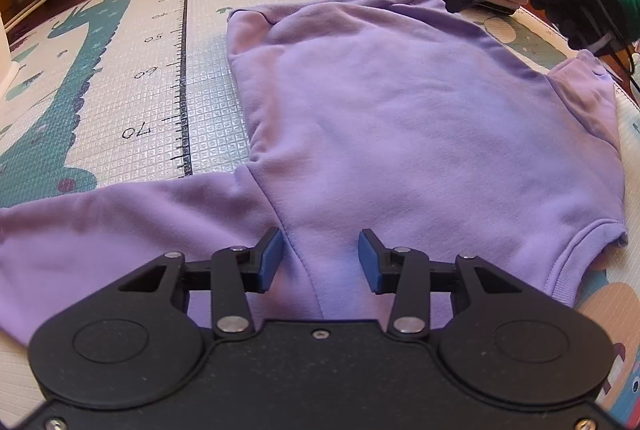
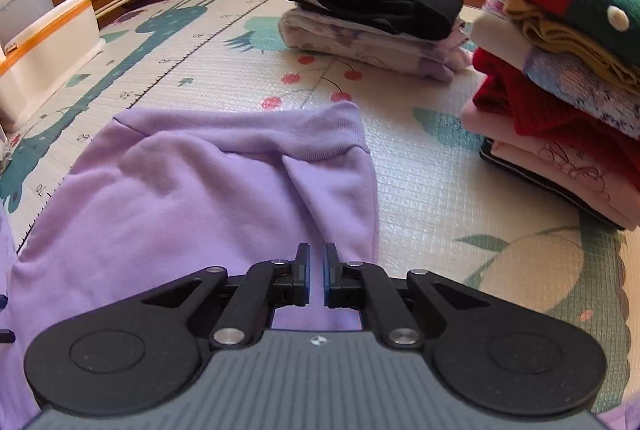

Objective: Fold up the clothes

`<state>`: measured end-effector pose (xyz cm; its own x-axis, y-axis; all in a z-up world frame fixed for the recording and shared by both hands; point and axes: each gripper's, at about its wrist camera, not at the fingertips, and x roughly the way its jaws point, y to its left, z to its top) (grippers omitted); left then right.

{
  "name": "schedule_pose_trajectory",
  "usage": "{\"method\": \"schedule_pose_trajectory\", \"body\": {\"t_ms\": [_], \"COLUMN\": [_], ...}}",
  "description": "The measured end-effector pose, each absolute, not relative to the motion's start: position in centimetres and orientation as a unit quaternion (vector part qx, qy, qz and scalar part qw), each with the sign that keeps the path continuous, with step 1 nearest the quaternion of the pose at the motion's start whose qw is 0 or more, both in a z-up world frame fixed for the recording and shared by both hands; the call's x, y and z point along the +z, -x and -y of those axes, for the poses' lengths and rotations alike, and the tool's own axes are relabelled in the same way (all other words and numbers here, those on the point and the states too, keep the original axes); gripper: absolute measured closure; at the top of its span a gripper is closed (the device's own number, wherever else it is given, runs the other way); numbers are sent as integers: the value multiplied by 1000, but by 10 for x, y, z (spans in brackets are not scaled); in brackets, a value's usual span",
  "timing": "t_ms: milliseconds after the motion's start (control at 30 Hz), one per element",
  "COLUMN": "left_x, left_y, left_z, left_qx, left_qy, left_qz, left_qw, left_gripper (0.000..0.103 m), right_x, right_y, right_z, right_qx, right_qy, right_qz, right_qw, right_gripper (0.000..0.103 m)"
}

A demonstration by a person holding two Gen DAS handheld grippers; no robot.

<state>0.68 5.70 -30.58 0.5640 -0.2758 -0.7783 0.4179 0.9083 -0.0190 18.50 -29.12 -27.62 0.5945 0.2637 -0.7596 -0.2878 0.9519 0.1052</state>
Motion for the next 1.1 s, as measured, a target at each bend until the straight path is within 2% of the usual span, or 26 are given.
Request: {"method": "schedule_pose_trajectory", "body": {"t_ms": [233,367,667,733,800,933,1100], "left_x": [-306,-306,-305,-304,-299,-274,-213], "left_y": [-6,-6,-7,-9,-13,-34,-115], "left_z": [-57,-57,-55,-55,-57,-68,-57], "left_qx": [-198,-199,-199,-200,-202,-201,-223], "left_qy": [-84,-86,-85,-85,-78,-70,-161], "left_qz": [-424,-424,-428,-433,-439,-430,-401], "left_qw": [880,879,878,875,872,878,874], "left_gripper": [59,58,57,57,56,56,57], "right_x": [-283,-304,-305,-300,-289,-273,-270], "right_y": [-253,-278,-287,-282,-269,-219,-142], "right_z": [282,291,313,310,302,283,254], "right_qx": [144,129,128,124,140,171,216], "right_qy": [53,73,9,11,28,54,58], "right_qz": [-428,-452,-456,-451,-434,-406,-404], "right_qw": [891,879,881,884,890,896,887], "right_gripper": [96,101,103,103,90,90,89]}}
